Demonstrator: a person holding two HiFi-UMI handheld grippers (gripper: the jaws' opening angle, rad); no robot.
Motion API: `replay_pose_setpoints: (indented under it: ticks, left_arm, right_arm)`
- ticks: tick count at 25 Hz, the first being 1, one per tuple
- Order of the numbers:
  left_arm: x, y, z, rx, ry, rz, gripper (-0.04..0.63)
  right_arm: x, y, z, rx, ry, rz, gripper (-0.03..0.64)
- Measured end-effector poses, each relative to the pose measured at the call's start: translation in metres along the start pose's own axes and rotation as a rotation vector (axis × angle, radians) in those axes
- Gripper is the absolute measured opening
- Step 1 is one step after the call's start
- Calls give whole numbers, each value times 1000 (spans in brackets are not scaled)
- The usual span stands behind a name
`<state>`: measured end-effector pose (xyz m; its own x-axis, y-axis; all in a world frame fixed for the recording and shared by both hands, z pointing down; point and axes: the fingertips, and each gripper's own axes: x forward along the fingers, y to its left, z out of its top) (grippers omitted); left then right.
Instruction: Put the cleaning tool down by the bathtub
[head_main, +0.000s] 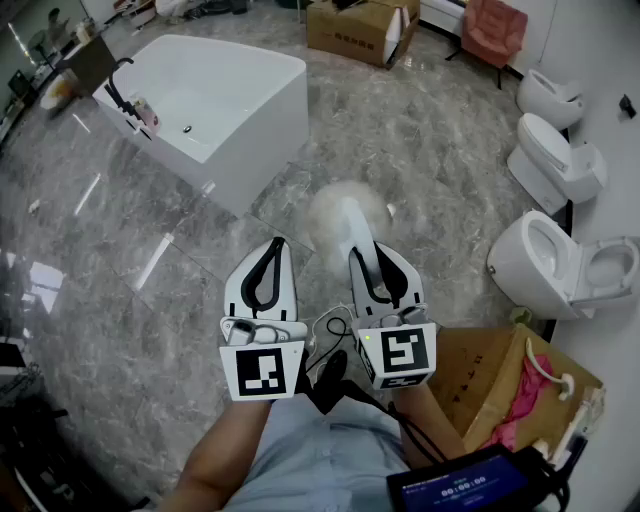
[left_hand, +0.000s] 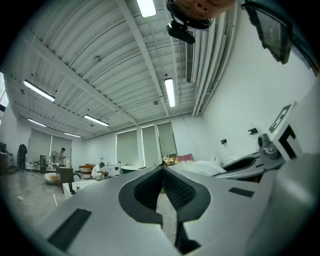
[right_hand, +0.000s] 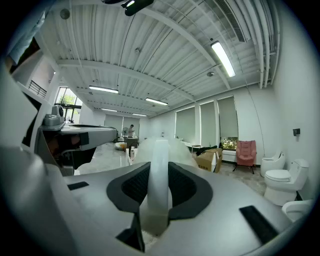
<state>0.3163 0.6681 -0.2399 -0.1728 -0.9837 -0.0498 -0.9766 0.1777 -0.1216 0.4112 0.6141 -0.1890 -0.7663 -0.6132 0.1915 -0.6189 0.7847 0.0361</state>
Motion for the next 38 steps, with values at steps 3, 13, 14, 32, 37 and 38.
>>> replay_pose_setpoints:
  ticks: [3, 13, 14, 32, 37, 38]
  left_arm:
    - [3, -3, 1, 3, -7, -1, 15]
    - [10, 2, 3, 2, -4, 32, 15]
    - [11, 3, 1, 3, -3, 37, 15]
    - [144, 124, -47, -18, 49, 51, 15]
    - [202, 182, -35, -10, 8, 36, 15]
    - [211, 191, -33, -5, 4, 30, 15]
  right_arm:
    - [0, -4, 0, -1, -2, 0, 104]
    - [3, -18, -2, 43, -15, -2, 106]
    - [4, -22, -4, 47, -11, -12, 104]
    - [183, -39, -3, 78, 83, -50, 106]
    - [258, -35, 32, 71, 54, -65, 106]
    - [270, -35, 38, 71, 49, -70, 106]
